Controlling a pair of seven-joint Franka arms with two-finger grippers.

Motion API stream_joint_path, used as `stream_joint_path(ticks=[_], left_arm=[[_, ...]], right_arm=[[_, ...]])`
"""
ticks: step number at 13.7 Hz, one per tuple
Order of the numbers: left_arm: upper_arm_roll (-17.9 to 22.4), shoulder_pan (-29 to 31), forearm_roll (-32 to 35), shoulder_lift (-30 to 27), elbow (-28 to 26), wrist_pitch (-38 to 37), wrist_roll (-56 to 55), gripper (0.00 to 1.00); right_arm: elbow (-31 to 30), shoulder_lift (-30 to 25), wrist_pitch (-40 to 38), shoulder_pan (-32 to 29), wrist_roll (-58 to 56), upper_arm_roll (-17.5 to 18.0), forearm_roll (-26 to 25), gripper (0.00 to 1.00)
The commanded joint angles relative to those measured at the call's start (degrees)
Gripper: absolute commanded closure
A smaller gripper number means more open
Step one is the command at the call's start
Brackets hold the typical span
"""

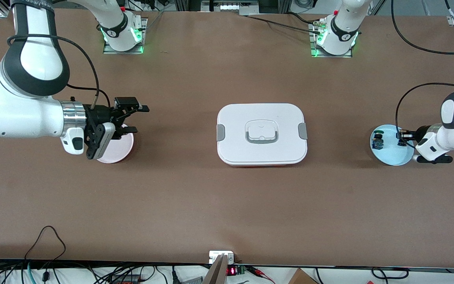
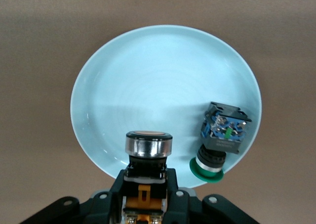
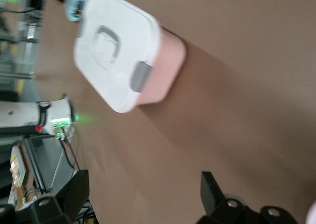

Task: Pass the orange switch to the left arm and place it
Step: 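Lower the switch onto the blue plate with the left gripper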

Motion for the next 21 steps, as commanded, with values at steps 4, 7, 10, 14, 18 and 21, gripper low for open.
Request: stream_joint_path(ticks=[4,7,10,14,18,21], left_arm=[[1.38,-0.04,5.28,4.23,1.83,4.33,-3.58,1.00],[1.73,-0.22,5.19,5.02,1.92,4.95,-3.67,0.94],[1.73,-0.13,4.49,5.55,2.27,4.95,-3.67,0.72],[1.47,0.66,4.14,5.82,3.06,4.95,-2.44,0.00],[-0.11,0.75,4.05,3.89,5.25,4.16,-2.44,0.00],[-2.83,1.19,4.05,2.21,9.73,1.62,-2.35,0.00]], right_arm=[[1.45,-2.06,-2.73,1.79,22.63,2.36,-30.20,0.00],[1.45,-4.33,-3.54,-0.65,23.36,2.80,-43.15,0.00],[4.69,-7.06,-3.53,-13.88,21.24,9.97,-45.83,0.00],[8.03,-9.34,-9.83,-25.88,29.90,22.74,-45.83,0.00],[2.02,-15.31,-8.40,-25.54,34.42,23.11,-45.13,0.00],[-11.26,-22.35,3.73,-26.15,30.21,22.40,-44.51,0.00]])
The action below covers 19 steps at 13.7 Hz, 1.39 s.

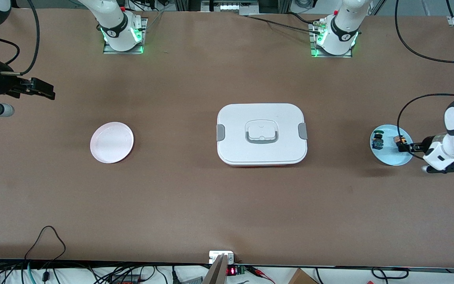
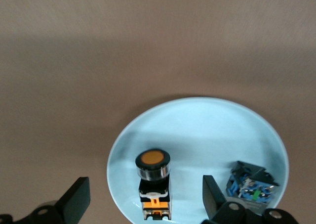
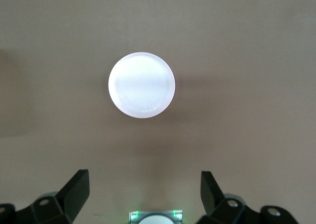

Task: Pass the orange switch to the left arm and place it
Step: 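Open the left gripper and lift away from the blue plate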

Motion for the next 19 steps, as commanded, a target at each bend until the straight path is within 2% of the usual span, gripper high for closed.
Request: stream_joint_path(ticks=[1,5,6,10,12,14,15,16,19], left_arm=[[-3.86,0.75,0.43,-1.73,4.98,-5.11,0.47,0.00],[-12.73,0.75,0.17,-2.08,15.62,-21.09,3.53,0.00],[-14.32,0.75,-1.06,-2.17,18.08,-22.95,3.64,0.00],[-17.84,0.49,-5.64,-4.79,22.93,-27.62,6.96,0.00],[-18.20,-2.05,-5.90,-9.18,23.02,-28.59,7.68,0.00],[-17.51,-5.74,-8.87,-13.57,22.24,-28.68,7.68,0.00],[-14.98,-9.85,-9.24,-15.42,22.15,-29.29,7.33,0.00],[-10.08,-14.67,-10.11,-18.22,22.15,-29.99,7.50,0.00],[7.40,-27.95,-21.43,-26.49,20.83,-31.75,7.68,0.00]], right_arm=[[-9.89,-5.91,6.86,-0.97,-2.10,-0.22,0.58,0.00],[-9.01,-7.32,6.07,-0.89,-2.10,-0.84,0.58,0.00],[-8.75,-7.32,6.77,-0.97,-2.18,-0.84,0.49,0.00],[-6.03,-6.71,5.72,-0.36,-2.10,-0.05,0.05,0.00],[-5.93,-6.09,5.72,-0.88,-2.45,-0.49,0.22,0.00],[-5.93,-4.95,5.63,-0.71,-2.53,-0.58,0.49,0.00],[-6.02,-4.86,4.94,-0.28,-2.62,-0.06,0.40,0.00],[-5.85,-4.86,2.93,0.77,-2.54,0.04,0.05,0.00],[-5.40,-5.47,2.03,1.66,-2.62,-0.49,0.13,0.00]])
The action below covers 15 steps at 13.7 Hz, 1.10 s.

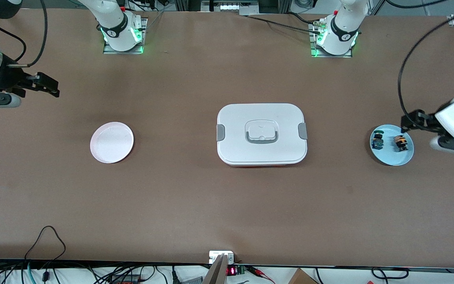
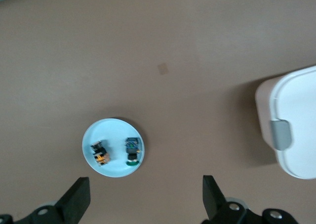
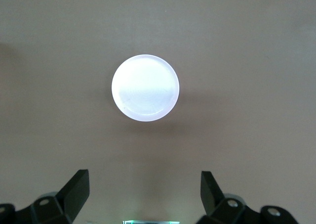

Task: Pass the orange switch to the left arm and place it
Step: 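Open the left gripper and lift away from the blue plate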

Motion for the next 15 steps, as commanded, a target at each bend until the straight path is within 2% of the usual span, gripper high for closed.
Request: stream_joint_path(ticks=[1,3,5,6,8,11,15], left_arm=[[16.72,-11.48,-7.03,-7.99,-2.73,-2.32,1.50,0.00],[26.58,-19.31,-8.36,-10.72,-4.74,-3.65,1.50,0.00],[35.28,-24.60,-10.72,-13.09,-9.39,-3.21,1.76,0.00],[38.37,-26.19,-12.13,-14.06,-11.94,-2.43,1.85,0.00],[40.07,-27.52,-12.15,-16.52,-17.12,1.17,1.85,0.00],[40.16,-27.52,-12.06,-19.77,-24.25,6.79,1.06,0.00],[39.81,-27.08,-12.15,-20.49,-24.45,6.81,1.14,0.00]], right_arm=[[1.79,-0.40,-1.63,0.34,-0.67,-0.43,0.03,0.00],[2.14,-0.05,-1.45,0.43,-0.50,-0.17,-1.11,0.00],[3.55,-0.31,-1.63,0.69,-0.50,0.10,-1.29,0.00],[3.64,-0.49,-2.32,0.96,-0.50,0.10,-1.29,0.00],[3.99,-0.49,-4.61,0.35,-0.41,-0.69,-1.21,0.00],[4.26,-0.49,-5.31,0.17,-0.76,-2.80,-0.85,0.00],[4.61,0.21,-4.36,-0.45,-0.50,-2.89,-0.50,0.00]])
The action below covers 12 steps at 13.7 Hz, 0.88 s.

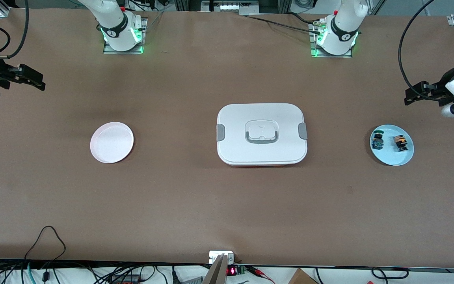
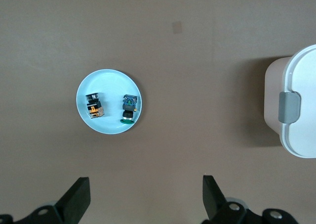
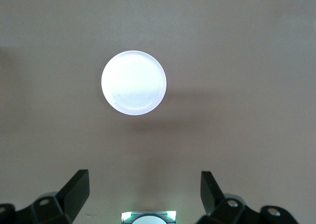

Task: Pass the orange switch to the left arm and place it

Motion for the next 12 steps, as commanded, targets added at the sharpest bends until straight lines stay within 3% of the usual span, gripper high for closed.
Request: stream_joint_path(ticks=[1,12], left_arm=[[0.67,-0.73,-0.93,-2.31,-1.88,1.01,0.05,0.00],[0.32,-0.11,-0.85,-1.78,-0.13,0.05,-0.75,0.00]], right_arm=[[1.15,0.33,0.74,0.15,-0.47,0.56,-0.11,0.00],[-2.19,-0.99,3.39,0.42,-2.40,0.74,1.29,0.00]])
